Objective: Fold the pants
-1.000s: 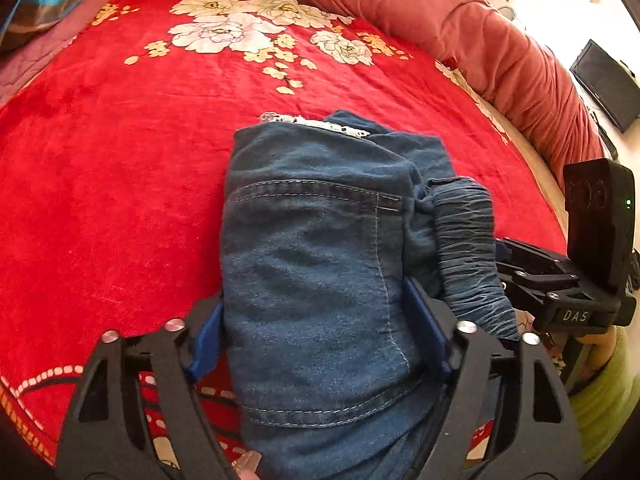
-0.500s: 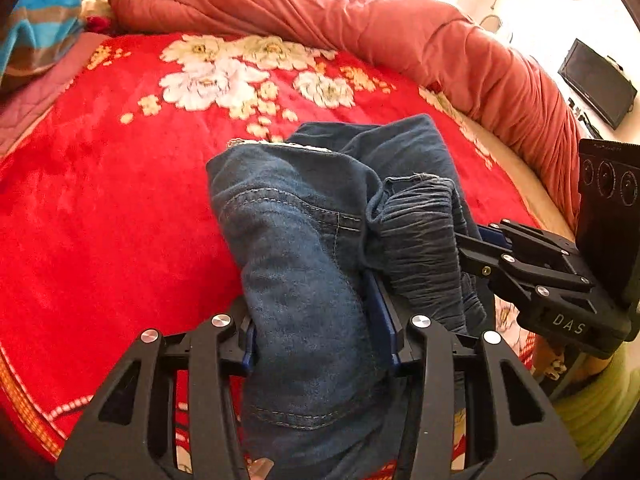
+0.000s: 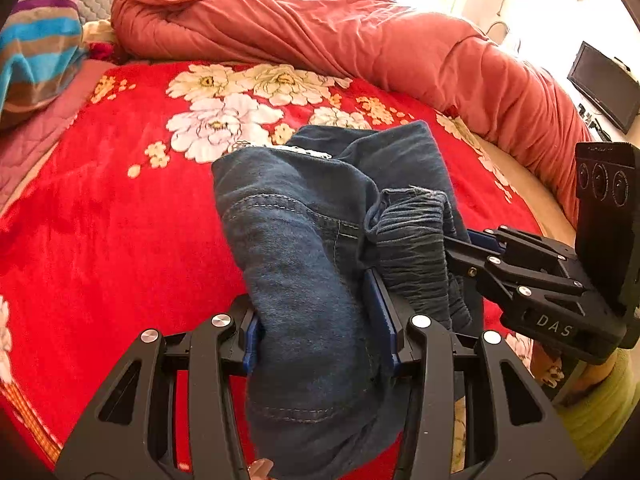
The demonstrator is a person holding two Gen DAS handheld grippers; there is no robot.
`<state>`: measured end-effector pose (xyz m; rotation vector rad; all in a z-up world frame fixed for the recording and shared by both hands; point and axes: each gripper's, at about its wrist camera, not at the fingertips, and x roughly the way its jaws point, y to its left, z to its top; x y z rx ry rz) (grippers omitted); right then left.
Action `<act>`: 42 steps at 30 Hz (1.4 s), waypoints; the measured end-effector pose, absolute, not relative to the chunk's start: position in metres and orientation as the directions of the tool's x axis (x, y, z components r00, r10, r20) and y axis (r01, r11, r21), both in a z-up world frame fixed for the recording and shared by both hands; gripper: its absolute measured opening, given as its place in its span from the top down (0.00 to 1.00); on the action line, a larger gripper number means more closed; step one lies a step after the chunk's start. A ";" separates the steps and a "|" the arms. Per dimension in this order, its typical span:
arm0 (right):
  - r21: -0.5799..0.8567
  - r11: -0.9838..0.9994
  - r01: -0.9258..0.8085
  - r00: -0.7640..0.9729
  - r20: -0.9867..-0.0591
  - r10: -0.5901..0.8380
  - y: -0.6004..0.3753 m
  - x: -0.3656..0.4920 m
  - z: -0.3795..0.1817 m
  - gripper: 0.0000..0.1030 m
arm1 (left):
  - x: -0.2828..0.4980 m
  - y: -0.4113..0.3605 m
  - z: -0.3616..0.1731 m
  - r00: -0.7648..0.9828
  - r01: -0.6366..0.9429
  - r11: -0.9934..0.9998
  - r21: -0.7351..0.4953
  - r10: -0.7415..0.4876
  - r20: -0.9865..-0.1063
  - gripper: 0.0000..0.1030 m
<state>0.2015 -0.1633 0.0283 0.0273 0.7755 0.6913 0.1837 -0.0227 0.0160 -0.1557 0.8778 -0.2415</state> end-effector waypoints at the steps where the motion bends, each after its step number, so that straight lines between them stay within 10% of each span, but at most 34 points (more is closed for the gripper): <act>1: 0.267 0.784 -0.561 0.509 -0.636 0.581 -0.164 0.204 0.028 0.77 | 0.186 -0.022 0.017 0.617 0.146 0.962 -0.230 -0.271 -0.739 0.65; 12: 0.245 0.820 -0.517 0.518 -0.673 0.528 -0.161 0.220 0.015 0.74 | 0.199 -0.019 0.004 0.618 0.118 0.972 -0.206 -0.234 -0.751 0.64; 17: 0.170 0.868 -0.467 0.549 -0.713 0.435 -0.162 0.222 0.002 0.52 | 0.200 -0.016 -0.009 0.604 0.097 0.977 -0.192 -0.211 -0.769 0.51; 26: 0.114 0.913 -0.391 0.522 -0.790 0.322 -0.169 0.232 -0.029 0.39 | 0.201 -0.012 -0.030 0.566 0.067 0.979 -0.191 -0.195 -0.801 0.41; 34: 0.171 0.909 -0.381 0.593 -0.709 0.381 -0.187 0.205 0.007 0.23 | 0.185 -0.005 -0.012 0.607 0.062 0.977 -0.206 -0.201 -0.769 0.36; 42: 0.146 0.903 -0.404 0.704 -0.580 0.409 -0.202 0.145 0.053 0.05 | 0.143 0.001 0.020 0.676 0.054 0.977 -0.208 -0.188 -0.713 0.09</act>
